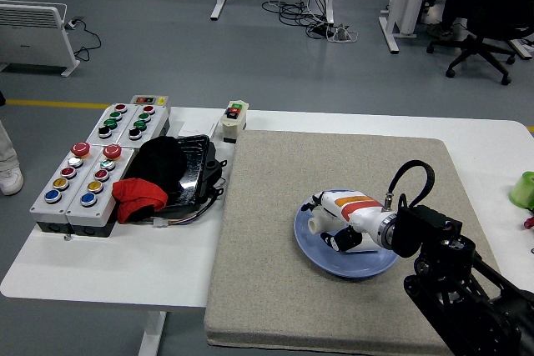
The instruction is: Pick pipe place plate twice
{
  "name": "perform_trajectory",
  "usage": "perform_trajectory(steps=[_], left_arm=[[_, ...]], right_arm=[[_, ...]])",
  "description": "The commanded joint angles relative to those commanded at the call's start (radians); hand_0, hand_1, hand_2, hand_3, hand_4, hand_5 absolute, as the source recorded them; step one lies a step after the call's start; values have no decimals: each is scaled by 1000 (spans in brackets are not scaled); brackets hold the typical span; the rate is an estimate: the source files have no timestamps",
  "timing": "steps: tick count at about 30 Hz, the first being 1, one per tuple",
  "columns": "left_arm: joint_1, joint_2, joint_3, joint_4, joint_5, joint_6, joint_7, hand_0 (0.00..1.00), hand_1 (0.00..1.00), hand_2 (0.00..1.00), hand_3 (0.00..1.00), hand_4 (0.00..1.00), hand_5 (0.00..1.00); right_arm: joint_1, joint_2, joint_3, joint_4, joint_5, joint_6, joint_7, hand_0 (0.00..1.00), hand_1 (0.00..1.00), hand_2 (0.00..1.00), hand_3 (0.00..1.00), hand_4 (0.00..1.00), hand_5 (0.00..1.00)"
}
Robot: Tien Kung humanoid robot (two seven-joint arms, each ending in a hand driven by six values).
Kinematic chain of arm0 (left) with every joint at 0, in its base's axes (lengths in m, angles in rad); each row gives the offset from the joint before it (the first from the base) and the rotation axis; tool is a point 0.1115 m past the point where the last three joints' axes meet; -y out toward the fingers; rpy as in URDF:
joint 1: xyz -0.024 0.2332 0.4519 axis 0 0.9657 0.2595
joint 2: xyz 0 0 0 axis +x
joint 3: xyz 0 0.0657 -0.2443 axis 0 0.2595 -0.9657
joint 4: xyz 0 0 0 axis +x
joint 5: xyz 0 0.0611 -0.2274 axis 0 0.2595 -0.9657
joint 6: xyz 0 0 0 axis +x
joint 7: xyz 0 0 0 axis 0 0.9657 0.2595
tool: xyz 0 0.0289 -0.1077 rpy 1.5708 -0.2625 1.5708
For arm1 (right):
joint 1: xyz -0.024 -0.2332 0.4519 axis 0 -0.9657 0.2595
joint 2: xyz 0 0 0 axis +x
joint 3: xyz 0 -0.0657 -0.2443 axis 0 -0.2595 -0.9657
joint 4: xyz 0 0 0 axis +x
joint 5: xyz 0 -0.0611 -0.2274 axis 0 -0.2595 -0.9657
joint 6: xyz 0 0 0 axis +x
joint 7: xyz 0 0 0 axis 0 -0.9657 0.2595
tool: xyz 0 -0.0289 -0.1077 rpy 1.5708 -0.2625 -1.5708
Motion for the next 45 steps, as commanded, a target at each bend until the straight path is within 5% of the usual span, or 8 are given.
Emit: perform_trajectory(steps=[1,11,19,23,38,45], left_arm=[[0,0,0,0,0,0,0,620,588,518,589,266,998],[5,1,-2,0,2,0,-1,620,588,518,589,266,998],[8,1,-3,1,2,1,-1,620,588,521,589,266,998],[7,3,3,1,-6,-1,-4,620,588,521,589,266,998],[-1,6,12,2,-16,-3,-10,622,588,519,589,267,998],[-3,6,12,2,-15,-3,-10,623,588,519,589,268,998]], right_arm=[[-1,-1,0,-1,1,5,-1,975,898,998,998,732,260],[-21,-2,27,22,5,27,11,991,921,998,998,745,260],[-39,-5,86,69,45,-55,38,995,921,998,998,731,241],[-59,-4,149,87,107,-135,52,995,921,998,998,731,241],[-194,4,474,142,716,-422,-2,899,844,941,901,575,465],[-263,5,593,156,1008,-446,-25,889,836,912,871,574,532]])
